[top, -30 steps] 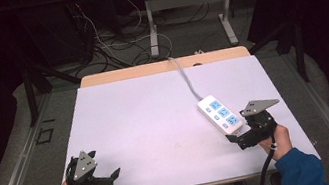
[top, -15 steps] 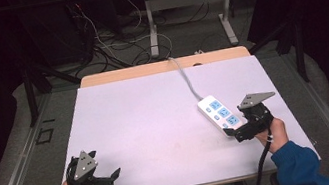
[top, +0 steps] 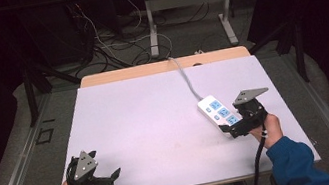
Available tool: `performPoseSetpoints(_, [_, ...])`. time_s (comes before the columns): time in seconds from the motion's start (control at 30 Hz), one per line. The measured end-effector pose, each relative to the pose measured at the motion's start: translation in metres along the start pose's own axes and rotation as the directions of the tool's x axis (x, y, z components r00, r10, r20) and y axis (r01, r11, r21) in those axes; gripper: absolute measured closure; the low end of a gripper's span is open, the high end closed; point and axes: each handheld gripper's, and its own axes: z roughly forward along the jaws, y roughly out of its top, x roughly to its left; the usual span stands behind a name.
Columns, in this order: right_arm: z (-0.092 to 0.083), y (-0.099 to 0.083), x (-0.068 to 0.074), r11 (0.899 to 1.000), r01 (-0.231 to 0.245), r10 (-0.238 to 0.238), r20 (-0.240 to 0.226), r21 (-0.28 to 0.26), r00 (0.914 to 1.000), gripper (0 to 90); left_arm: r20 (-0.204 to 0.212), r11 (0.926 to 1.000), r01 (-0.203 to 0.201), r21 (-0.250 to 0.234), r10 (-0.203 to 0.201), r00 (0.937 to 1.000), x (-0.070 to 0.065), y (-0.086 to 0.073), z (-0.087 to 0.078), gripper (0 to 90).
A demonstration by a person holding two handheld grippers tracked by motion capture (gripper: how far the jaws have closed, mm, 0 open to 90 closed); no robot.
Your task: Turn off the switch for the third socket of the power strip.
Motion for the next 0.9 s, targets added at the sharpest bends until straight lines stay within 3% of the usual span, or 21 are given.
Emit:
performPoseSetpoints(0.13, [0.003,0.002,0.0,1.0,-0.003,0.003,-0.001,0.006,1.0,8.1,-0.001,1.0,-0.004,0.002,0.004,1.0,0.0,0.0,0.0,0.2])
performPoseSetpoints(0.17, [0.006,0.003,0.0,1.0,-0.009,0.009,0.012,0.007,0.9999,17.3,0.001,1.0,-0.003,0.001,0.003,1.0,0.0,0.0,0.001,0.2])
performPoseSetpoints(0.2, [0.006,0.003,0.0,1.0,-0.009,0.009,0.012,0.007,0.9999,17.3,0.01,1.0,0.007,0.002,-0.007,0.9999,-0.001,0.0,0.001,0.2])
performPoseSetpoints(0.23, [0.007,0.003,0.001,1.0,-0.007,0.006,0.035,0.016,0.9994,23.0,0.009,1.0,0.006,0.0,-0.006,0.9999,-0.001,0.0,0.001,0.2])
performPoseSetpoints(0.27, [0.008,0.003,0.002,1.0,-0.007,0.007,0.027,0.02,0.9996,29.2,0.011,1.0,0.005,0.001,-0.005,0.9999,-0.001,0.0,0.001,0.2])
performPoseSetpoints(0.3, [0.008,0.003,0.002,1.0,-0.007,0.007,0.027,0.02,0.9996,29.2,0.01,1.0,0.008,0.002,-0.008,0.9999,-0.001,0.0,0.002,0.2])
performPoseSetpoints(0.33, [0.009,0.003,0.002,1.0,-0.009,0.008,0.037,0.025,0.9993,38.6,0.011,1.0,0.007,0.003,-0.007,0.9999,0.0,0.0,0.001,0.2])
performPoseSetpoints(0.37, [0.009,0.003,0.002,1.0,-0.009,0.008,0.037,0.025,0.9993,38.6,0.005,1.0,0.001,0.001,-0.001,1.0,0.0,0.0,0.001,0.2])
performPoseSetpoints(0.57, [0.012,0.001,0.004,1.0,-0.012,0.012,0.01,0.029,0.9999,73.7,0.0,1.0,-0.004,0.001,0.004,1.0,0.0,0.0,0.0,0.2])
performPoseSetpoints(0.7, [0.012,0.0,0.005,0.999,-0.015,0.014,0.018,0.04,0.9997,90.0,0.002,1.0,-0.003,-0.001,0.003,1.0,0.0,0.0,0.001,0.2])
performPoseSetpoints(0.9, [0.018,-0.003,0.006,0.998,-0.011,0.009,0.037,0.058,0.9993,90.0,0.011,1.0,0.009,0.002,-0.009,0.9999,-0.001,0.0,0.001,0.2])
